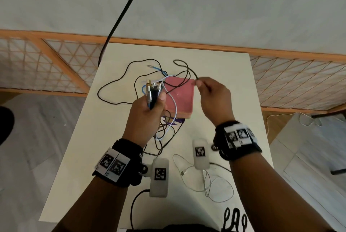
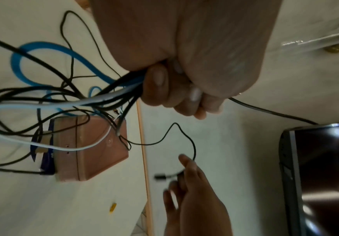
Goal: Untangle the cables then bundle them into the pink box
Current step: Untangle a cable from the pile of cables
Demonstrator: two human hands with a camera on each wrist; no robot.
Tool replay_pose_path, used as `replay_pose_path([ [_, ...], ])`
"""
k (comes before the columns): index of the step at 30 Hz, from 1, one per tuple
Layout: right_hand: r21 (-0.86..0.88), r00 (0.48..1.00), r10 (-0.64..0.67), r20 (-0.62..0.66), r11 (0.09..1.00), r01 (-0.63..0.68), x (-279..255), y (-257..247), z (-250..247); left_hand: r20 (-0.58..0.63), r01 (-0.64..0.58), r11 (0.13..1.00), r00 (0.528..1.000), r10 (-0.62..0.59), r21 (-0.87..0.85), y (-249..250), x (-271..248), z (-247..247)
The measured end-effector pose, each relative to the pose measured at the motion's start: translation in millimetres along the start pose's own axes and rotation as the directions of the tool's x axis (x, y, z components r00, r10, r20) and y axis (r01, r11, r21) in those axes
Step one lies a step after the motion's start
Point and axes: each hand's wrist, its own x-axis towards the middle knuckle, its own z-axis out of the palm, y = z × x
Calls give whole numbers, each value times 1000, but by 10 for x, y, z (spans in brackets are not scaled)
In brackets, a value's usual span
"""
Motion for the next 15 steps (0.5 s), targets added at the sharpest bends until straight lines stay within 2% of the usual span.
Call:
replay_pose_path([
  [2,-8,999,-17,27,1000,17,316,-112,156,49,18,993,999,-13,-115,44,-37,-6],
  [6,-60,998,-12,60,998,16,940,-260,466,111,26,978,994,-3,-207,106,-108,-45],
  [10,-144,988,91,123,987,-73,1458,-202,793,200,18,968,979,33,-249,118,-152,-102],
  [12,-178,953,192,235,972,-152,1603,-84,932,218,27,964,975,33,-265,97,-166,-119],
  [15,-376,845,330,421,911,-169,1630,108,1059,216,51,962,976,8,-267,28,-161,-128],
])
